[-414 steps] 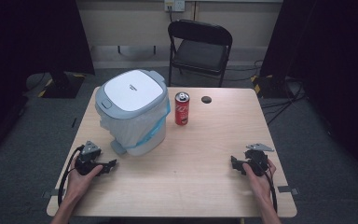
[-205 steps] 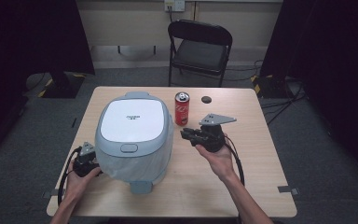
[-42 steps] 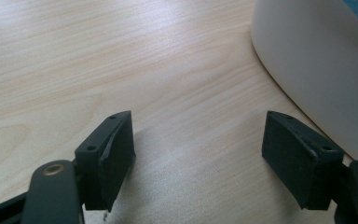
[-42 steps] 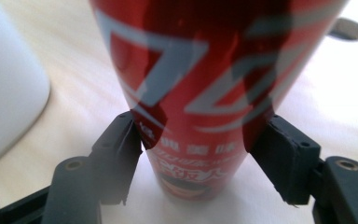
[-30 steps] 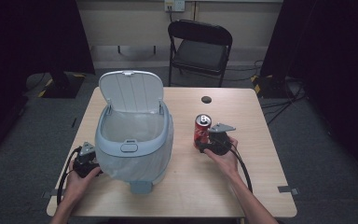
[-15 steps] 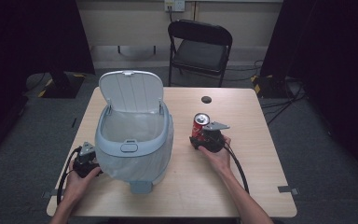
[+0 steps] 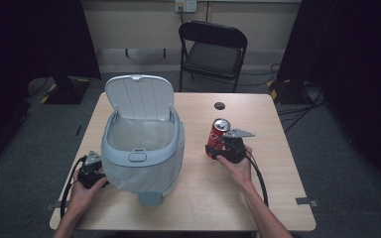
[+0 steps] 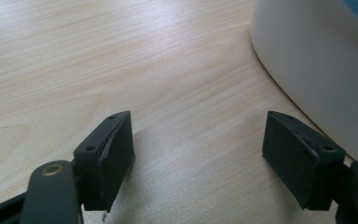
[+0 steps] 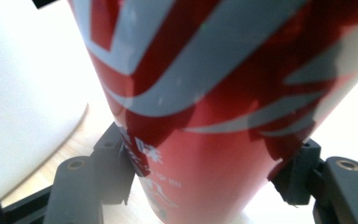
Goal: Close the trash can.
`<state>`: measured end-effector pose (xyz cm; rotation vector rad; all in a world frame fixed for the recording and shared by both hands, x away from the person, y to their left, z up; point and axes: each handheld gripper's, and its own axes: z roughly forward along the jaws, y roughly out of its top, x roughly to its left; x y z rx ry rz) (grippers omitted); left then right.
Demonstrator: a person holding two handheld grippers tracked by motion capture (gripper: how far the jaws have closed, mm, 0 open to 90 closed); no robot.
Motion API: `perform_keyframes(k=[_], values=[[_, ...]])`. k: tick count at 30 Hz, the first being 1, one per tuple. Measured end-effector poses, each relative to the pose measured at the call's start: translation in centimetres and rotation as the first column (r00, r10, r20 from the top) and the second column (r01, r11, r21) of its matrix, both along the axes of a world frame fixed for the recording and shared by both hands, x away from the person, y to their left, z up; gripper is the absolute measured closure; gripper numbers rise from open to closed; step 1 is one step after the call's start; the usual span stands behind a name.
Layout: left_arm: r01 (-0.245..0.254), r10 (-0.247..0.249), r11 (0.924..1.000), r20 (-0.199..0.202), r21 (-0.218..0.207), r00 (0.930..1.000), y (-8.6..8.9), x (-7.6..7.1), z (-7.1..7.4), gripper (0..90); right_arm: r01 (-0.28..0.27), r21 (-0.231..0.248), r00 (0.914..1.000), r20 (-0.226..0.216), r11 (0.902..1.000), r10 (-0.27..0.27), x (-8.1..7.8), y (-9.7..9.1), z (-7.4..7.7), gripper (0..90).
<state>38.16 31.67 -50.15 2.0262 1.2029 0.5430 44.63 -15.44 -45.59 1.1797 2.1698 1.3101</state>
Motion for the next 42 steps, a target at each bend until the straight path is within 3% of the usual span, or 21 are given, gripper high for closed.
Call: perform_keyframes(k=[1, 10, 13, 15, 16, 27, 33, 34, 42], values=[[0.0, 0.0, 1.0, 0.0, 0.0, 1.0, 0.0, 0.0, 0.0, 24.3, -0.001, 0.02, 1.0, 0.003, 0.9998, 0.001, -0.4, -0.3, 0.4, 33.7], [0.008, -0.008, 1.0, 0.001, 0.001, 1.0, 0.1, 0.0, 0.0, 24.0, -0.007, 0.055, 0.9998, 0.019, 0.9984, 0.006, -2.0, -1.3, 2.5, 33.8], [0.014, -0.014, 0.9999, 0.002, 0.006, 0.9999, 0.1, 0.0, 0.0, 24.0, -0.025, 0.078, 0.9991, 0.036, 0.9966, 0.023, -2.8, -1.8, 4.0, 33.8], [0.003, -0.003, 1.0, -0.004, 0.007, 1.0, 0.1, 0.1, 0.0, 22.6, -0.032, 0.088, 0.9988, 0.041, 0.9956, 0.029, -2.9, -1.9, 4.3, 33.8], [-0.004, 0.004, 1.0, -0.011, 0.004, 0.9999, 0.3, 0.2, -0.1, 16.7, -0.044, 0.105, 0.9981, 0.048, 0.9935, 0.039, -3.3, -2.0, 5.1, 33.8], [0.028, -0.027, 0.9995, -0.016, 0.015, 0.9995, 0.6, 0.6, -0.1, 10.8, -0.111, 0.12, 0.9895, 0.106, 0.9866, 0.098, -4.9, -1.2, 8.4, 33.9], [0.018, -0.017, 0.9996, -0.023, 0.02, 0.9996, 0.7, 0.6, -0.1, 9.4, -0.144, 0.139, 0.9837, 0.127, 0.9797, 0.127, -5.6, -0.9, 10.1, 33.9], [0.025, -0.024, 0.9995, -0.024, 0.02, 0.9994, 0.7, 0.6, -0.1, 9.3, -0.167, 0.164, 0.978, 0.152, 0.9722, 0.143, -5.7, -1.1, 11.2, 34.0], [0.03, -0.029, 0.9993, -0.024, 0.02, 0.9993, 0.8, 0.8, -0.1, 8.5, -0.223, 0.181, 0.962, 0.199, 0.9578, 0.187, -6.1, -0.8, 14.3, 34.0]])
